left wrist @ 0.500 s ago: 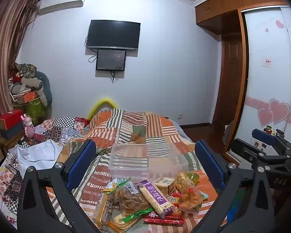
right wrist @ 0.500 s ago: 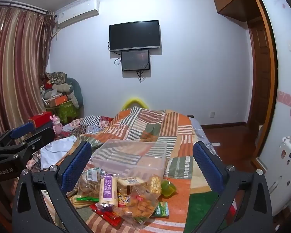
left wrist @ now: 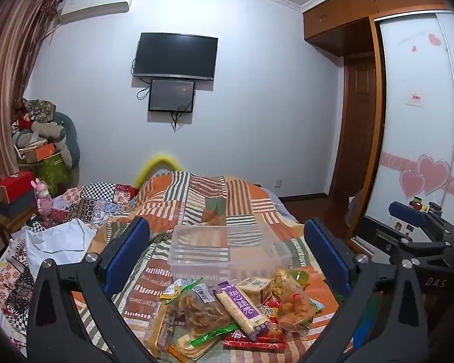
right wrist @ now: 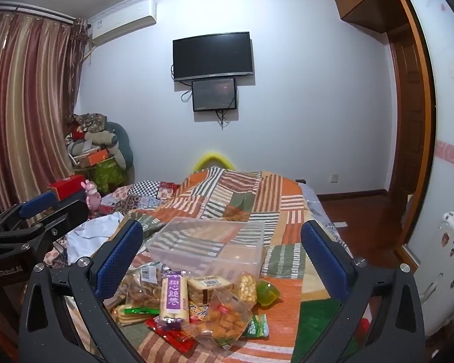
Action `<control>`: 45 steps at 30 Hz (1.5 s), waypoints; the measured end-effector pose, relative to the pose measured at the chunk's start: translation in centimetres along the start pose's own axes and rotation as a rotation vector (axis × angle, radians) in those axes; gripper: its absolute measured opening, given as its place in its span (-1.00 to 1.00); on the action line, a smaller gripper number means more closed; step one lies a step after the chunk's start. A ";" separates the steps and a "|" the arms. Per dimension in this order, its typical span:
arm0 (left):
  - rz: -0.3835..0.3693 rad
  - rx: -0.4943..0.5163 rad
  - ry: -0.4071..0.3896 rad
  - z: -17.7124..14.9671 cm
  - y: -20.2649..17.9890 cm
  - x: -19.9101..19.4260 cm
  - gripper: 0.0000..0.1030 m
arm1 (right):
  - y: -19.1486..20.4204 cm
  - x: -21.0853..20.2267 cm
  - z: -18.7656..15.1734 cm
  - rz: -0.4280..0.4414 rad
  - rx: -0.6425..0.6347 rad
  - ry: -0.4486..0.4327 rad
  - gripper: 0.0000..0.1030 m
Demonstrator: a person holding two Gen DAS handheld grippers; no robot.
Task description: Organize snacks
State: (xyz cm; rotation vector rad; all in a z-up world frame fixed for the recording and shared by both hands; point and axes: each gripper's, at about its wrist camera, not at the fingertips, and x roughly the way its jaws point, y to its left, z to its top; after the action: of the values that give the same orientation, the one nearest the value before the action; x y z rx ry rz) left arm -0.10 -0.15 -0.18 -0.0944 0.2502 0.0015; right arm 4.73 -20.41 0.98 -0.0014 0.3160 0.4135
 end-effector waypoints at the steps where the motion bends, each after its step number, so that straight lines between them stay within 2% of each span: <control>1: 0.000 -0.002 0.001 0.0 0.0 0.1 1.00 | 0.5 0.3 -0.3 0.000 -0.002 -0.002 1.00; 45: 0.008 -0.002 0.011 -0.2 0.0 0.2 1.00 | 0.4 0.2 -0.5 0.028 0.026 0.006 1.00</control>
State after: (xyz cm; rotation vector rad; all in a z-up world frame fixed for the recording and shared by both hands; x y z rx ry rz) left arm 0.01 -0.13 -0.41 -0.0954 0.2615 0.0091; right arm 4.59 -19.96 0.50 0.0275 0.3274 0.4375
